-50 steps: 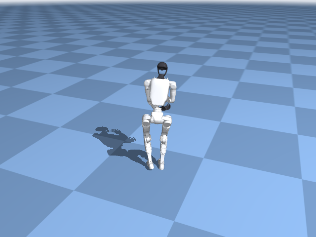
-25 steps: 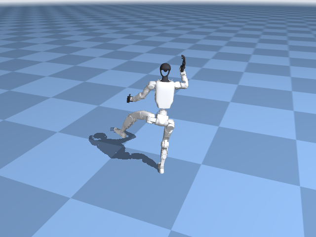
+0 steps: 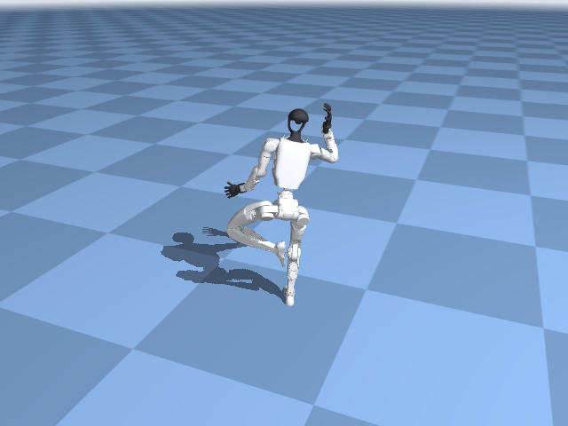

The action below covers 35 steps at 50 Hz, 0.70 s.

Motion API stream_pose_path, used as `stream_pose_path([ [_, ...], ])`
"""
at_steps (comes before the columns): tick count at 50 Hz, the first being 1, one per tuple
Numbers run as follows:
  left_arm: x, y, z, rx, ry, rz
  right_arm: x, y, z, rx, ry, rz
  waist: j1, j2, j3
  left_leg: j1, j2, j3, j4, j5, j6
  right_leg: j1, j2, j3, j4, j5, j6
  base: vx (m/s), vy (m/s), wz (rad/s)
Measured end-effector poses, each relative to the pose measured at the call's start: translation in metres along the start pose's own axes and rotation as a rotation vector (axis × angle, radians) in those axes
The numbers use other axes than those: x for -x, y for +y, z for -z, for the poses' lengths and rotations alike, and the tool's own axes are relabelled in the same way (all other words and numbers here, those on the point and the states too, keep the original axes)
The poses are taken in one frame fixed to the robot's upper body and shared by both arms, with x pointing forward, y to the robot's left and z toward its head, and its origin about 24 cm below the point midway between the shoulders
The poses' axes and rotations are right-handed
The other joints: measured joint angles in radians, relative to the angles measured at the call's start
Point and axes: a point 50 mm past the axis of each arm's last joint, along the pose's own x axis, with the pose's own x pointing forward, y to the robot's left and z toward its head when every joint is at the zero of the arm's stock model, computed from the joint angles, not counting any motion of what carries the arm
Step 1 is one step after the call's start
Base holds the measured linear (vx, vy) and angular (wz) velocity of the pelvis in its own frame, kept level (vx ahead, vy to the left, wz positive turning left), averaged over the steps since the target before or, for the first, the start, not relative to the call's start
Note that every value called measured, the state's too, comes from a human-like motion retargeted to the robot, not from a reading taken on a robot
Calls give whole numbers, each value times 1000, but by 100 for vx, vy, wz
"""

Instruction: Kungfu

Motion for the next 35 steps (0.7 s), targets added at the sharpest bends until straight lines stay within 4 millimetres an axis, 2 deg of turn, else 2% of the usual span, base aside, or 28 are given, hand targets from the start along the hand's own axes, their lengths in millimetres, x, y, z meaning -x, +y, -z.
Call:
stream_pose_path([
  [3,0,-4,-1,-32,-11,66,4,-1,2,7,45,-18,27,-46,9,-85,-110,-150,-104,-13,0,13,-22,38,-9,3,12,13,13,-30],
  [6,2,-4,-4,-56,-39,74,10,1,7,20,121,-83,74,-78,20,-136,-160,-307,-238,-45,0,52,-6,58,-38,3,15,25,5,-58],
  [7,3,-4,-5,-60,-51,72,12,2,9,21,150,-110,92,-86,24,-139,-156,-347,-287,-50,0,67,3,59,-48,2,14,23,0,-59],
  [10,3,-1,-12,-65,-96,59,22,6,15,13,248,-189,152,-95,44,-113,-69,-427,-434,-43,4,119,54,54,-68,-12,8,21,-3,-54],
  [13,2,-2,-26,-48,-166,41,33,11,21,-3,347,-273,213,-96,63,-101,-19,-464,-611,-23,25,167,81,37,-87,-15,17,25,21,-25],
  [15,1,-4,-38,-29,-222,30,43,14,26,-12,408,-333,253,-107,64,-104,-24,-493,-745,-1,16,193,85,23,-101,-16,29,25,20,8],
  [18,-2,-7,-65,-5,-321,10,60,18,34,-24,486,-438,303,-129,61,-96,0,-503,-933,23,46,234,88,-7,-112,-27,49,32,18,34],
  [20,-4,-10,-88,16,-396,-3,75,20,43,-51,573,-459,330,-141,61,-76,26,-492,-1056,33,75,270,93,-32,-117,-37,65,37,18,60],
  [23,-7,-18,-131,30,-530,13,102,30,57,-158,712,-445,357,-153,63,-15,15,-500,-1272,66,101,347,105,-65,-126,-50,96,43,21,86],
  [26,-7,-28,-181,46,-662,33,133,54,77,-320,863,-395,377,-183,64,106,-31,-492,-1506,159,108,426,97,-97,-129,-68,131,46,21,93],
  [28,-4,-37,-215,63,-754,44,155,74,90,-429,963,-343,394,-189,64,197,-45,-449,-1589,197,139,494,107,-139,-129,-85,160,64,31,70],
  [29,-2,-40,-231,69,-798,40,168,86,97,-482,1016,-310,419,-187,77,243,-45,-469,-1555,207,111,543,115,-143,-117,-96,181,69,18,-1],
  [30,-1,-43,-247,75,-841,30,181,100,104,-538,1069,-280,453,-184,95,290,-44,-511,-1492,216,59,596,122,-136,-100,-109,205,72,28,52],
  [32,2,-57,-272,125,-892,11,205,130,116,-612,1161,-234,428,-202,45,375,-134,-434,-1585,-8,137,608,92,-220,-92,-106,248,76,42,142],
  [33,1,-62,-283,151,-906,-10,217,149,121,-643,1189,-227,437,-240,35,420,-172,-353,-1612,-58,227,612,40,-223,-66,-113,276,84,48,108],
  [34,-3,-67,-293,173,-906,-19,231,167,123,-651,1226,-225,439,-224,1,382,-171,-404,-1560,-116,245,627,62,-248,-65,-113,288,91,51,73],
  [35,-7,-73,-303,195,-898,-20,245,186,123,-655,1270,-234,439,-181,-44,303,-149,-521,-1468,-178,227,647,122,-285,-75,-108,291,84,43,38],
])
